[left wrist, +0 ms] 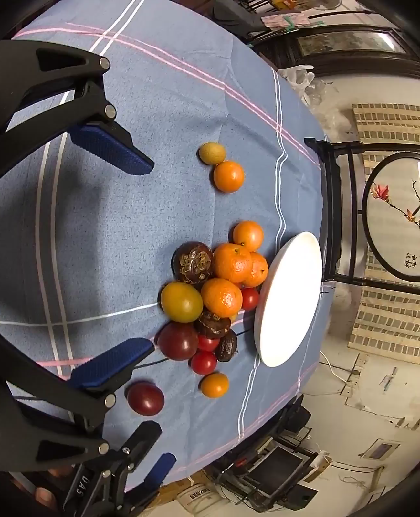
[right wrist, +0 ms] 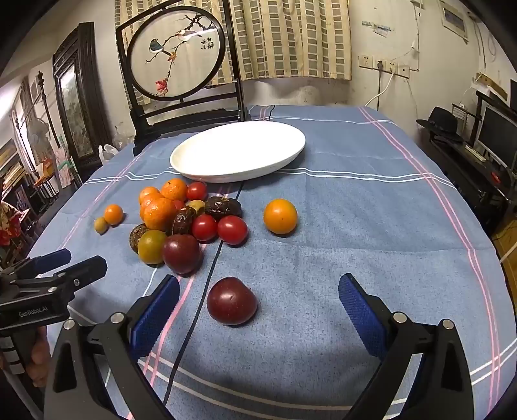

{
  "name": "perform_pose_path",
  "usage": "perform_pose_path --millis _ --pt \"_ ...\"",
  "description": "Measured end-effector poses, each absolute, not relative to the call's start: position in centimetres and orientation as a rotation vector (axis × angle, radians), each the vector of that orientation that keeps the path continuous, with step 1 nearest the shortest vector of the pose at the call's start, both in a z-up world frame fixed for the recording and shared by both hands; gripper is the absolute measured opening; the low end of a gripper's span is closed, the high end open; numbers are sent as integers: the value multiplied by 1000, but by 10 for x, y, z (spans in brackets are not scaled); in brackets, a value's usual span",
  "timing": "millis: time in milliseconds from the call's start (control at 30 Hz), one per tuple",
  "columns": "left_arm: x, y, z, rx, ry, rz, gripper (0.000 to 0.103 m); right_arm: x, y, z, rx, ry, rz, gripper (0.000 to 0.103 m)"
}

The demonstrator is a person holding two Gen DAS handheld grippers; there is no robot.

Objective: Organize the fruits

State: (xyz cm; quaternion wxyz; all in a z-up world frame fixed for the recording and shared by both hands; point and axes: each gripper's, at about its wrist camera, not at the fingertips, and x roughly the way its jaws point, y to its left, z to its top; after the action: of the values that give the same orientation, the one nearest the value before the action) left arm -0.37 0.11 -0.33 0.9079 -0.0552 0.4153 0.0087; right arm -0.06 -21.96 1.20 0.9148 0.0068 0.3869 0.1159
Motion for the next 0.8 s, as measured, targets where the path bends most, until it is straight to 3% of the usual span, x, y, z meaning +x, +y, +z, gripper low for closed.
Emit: perform_pose_path --millis 367,800 --pt "-15 14 4 -137 765 91 99 -3 -223 10 19 798 230 99" --pt "-4 14 -10 -82 894 40 99 -5 -218 8 7 804 239 99"
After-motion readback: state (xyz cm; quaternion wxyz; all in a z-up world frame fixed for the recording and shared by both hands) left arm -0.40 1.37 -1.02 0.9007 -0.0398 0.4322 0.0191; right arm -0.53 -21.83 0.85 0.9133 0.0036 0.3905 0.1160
